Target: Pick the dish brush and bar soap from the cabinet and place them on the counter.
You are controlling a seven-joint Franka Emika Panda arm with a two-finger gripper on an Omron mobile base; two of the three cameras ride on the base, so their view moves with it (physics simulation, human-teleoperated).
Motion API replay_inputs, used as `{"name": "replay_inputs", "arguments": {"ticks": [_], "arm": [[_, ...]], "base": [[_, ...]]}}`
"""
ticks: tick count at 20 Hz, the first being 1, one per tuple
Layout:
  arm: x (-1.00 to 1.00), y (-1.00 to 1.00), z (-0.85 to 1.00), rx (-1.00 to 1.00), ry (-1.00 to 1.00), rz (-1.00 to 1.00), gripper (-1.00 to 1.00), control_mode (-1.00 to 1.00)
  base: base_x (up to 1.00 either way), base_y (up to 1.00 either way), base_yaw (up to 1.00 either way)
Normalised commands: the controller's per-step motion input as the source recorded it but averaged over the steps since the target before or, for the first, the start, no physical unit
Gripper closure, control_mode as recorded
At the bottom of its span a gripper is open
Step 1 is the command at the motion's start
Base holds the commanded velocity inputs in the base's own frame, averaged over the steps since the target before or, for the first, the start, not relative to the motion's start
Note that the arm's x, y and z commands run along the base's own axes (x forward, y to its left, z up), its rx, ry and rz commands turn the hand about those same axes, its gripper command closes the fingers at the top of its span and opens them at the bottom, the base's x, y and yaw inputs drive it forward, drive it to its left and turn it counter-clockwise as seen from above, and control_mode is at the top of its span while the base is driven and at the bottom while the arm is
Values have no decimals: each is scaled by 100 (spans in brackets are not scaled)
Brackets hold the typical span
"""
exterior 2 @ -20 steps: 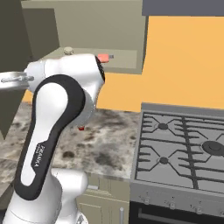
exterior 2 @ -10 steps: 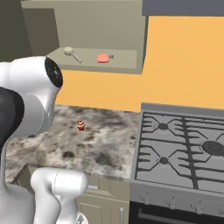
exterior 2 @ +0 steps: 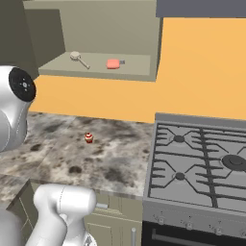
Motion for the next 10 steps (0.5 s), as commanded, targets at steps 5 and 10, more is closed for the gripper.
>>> {"name": "replay_inputs", "arguments": {"ticks": [5,10], "arm": [[18,56,0,0,-17,-4,-100,-100],[22,41,0,0,-12,-5,-100,-100]], "base": [[0,0,0],[0,0,0]]}}
